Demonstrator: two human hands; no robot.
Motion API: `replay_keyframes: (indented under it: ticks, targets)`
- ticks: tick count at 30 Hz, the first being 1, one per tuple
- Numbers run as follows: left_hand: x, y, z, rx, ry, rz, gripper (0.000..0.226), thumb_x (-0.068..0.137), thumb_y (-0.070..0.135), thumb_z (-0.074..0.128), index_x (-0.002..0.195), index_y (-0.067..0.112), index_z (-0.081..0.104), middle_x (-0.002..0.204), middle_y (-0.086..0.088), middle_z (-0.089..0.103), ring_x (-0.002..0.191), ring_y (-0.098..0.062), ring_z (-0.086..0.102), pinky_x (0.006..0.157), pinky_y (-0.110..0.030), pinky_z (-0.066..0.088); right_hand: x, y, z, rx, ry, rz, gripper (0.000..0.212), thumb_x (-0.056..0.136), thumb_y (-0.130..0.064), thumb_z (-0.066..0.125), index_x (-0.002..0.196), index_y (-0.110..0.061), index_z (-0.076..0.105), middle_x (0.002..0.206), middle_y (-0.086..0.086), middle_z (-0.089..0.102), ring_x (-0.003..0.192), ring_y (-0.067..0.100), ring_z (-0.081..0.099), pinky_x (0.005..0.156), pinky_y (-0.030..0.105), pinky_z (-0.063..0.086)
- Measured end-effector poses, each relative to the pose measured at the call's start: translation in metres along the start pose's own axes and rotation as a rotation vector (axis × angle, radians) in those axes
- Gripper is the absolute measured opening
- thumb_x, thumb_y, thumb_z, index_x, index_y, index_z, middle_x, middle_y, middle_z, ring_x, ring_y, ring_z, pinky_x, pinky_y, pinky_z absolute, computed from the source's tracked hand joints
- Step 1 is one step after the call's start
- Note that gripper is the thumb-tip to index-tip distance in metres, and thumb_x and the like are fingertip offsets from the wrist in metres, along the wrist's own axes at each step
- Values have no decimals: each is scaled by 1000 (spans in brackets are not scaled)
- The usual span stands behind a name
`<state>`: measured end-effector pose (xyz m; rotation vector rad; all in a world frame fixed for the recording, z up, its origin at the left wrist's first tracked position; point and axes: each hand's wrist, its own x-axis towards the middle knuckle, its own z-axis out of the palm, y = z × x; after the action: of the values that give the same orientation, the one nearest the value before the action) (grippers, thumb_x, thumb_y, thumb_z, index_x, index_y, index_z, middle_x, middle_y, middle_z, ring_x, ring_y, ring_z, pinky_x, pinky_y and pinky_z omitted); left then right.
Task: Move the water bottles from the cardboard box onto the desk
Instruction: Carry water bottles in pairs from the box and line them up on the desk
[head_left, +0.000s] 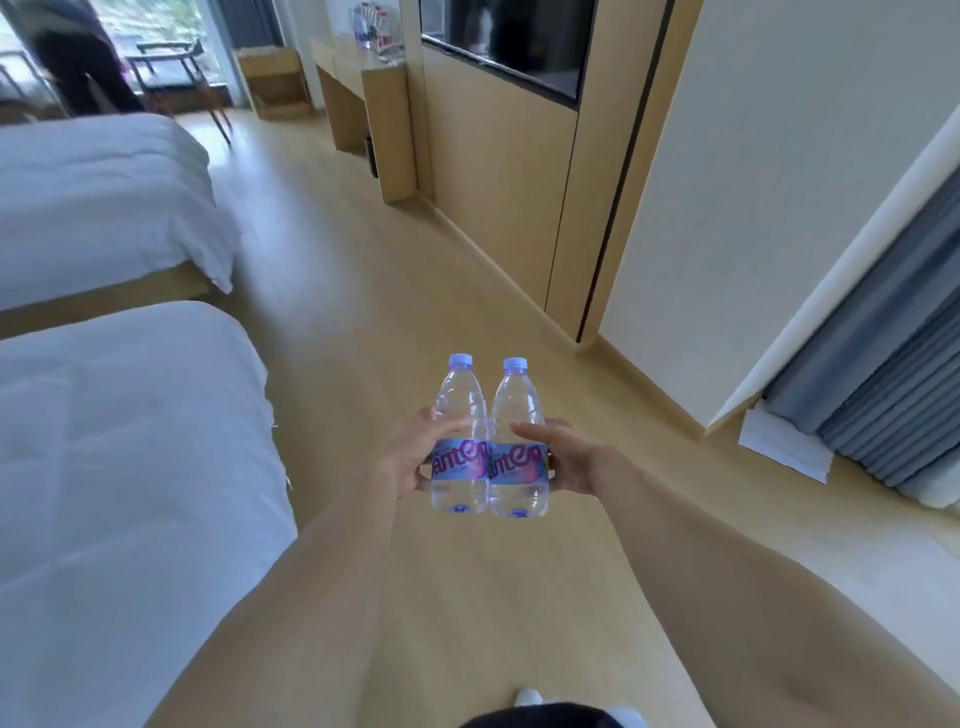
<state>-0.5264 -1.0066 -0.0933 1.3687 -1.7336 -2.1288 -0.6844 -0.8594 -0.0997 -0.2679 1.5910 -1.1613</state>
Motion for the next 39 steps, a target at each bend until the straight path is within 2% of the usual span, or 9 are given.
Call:
replay_keyframes:
  ticks: [3,5,9,15,21,25,30,35,39]
  targets:
    - [24,19,-6,-34,45,-5,43,79,37,80,116,23,64,101,-5,69,86,-23,69,81,-60,58,37,-27,-5,-34,-43,26,41,86,-32,76,120,-12,65,104,13,72,95,31,69,87,54,58]
    - [42,31,-14,-66,80,-8,46,76,36,81,116,19,64,98,-5,68,83,-23,67,81,-62,57,64,-44,-4,-46,-75,34,43,87,-32,76,123,-11,65,104,12,72,95,30,69,82,51,60]
    - [81,52,-40,-124,123,-35,57,60,40,84,110,19,67,92,-5,68,80,-23,67,83,-66,55,119,-77,5,-83,-144,53,45,87,-34,75,123,-11,66,104,11,72,96,29,69,81,50,60]
    - [171,88,-94,-146,115,-24,51,56,41,85,103,26,72,81,0,73,72,-21,71,80,-62,57,212,-134,28,-107,-151,42,42,87,-35,75,121,-12,66,107,12,72,103,32,68,94,58,54]
    - [258,149,-166,-127,81,-38,54,54,44,85,103,26,71,82,0,72,70,-19,70,73,-51,61,302,-210,67,-107,-137,56,35,88,-34,74,116,-15,66,107,13,73,103,33,69,93,58,54]
    - [311,191,-207,-111,86,-18,51,61,43,84,106,25,70,82,-1,73,71,-20,71,79,-57,58,352,-260,90,-78,-113,45,46,89,-34,74,127,-10,63,124,20,68,116,38,65,93,56,55]
    - [372,232,-246,-102,110,6,38,76,37,82,109,23,69,85,-3,70,70,-21,68,78,-51,57,414,-313,108,-71,-132,31,47,88,-34,74,128,-10,63,124,19,68,117,37,64,97,59,52]
    - [434,272,-281,-127,148,10,46,74,35,82,112,16,65,85,-4,69,72,-22,66,80,-53,57,490,-365,121,-112,-194,26,44,91,-34,71,128,-12,62,114,14,69,106,33,66,95,55,54]
    - [488,307,-312,-147,195,11,51,63,39,83,107,18,65,85,-4,70,73,-22,68,86,-58,54,564,-412,132,-108,-272,26,38,90,-32,71,123,-14,64,103,11,73,93,29,71,83,50,59]
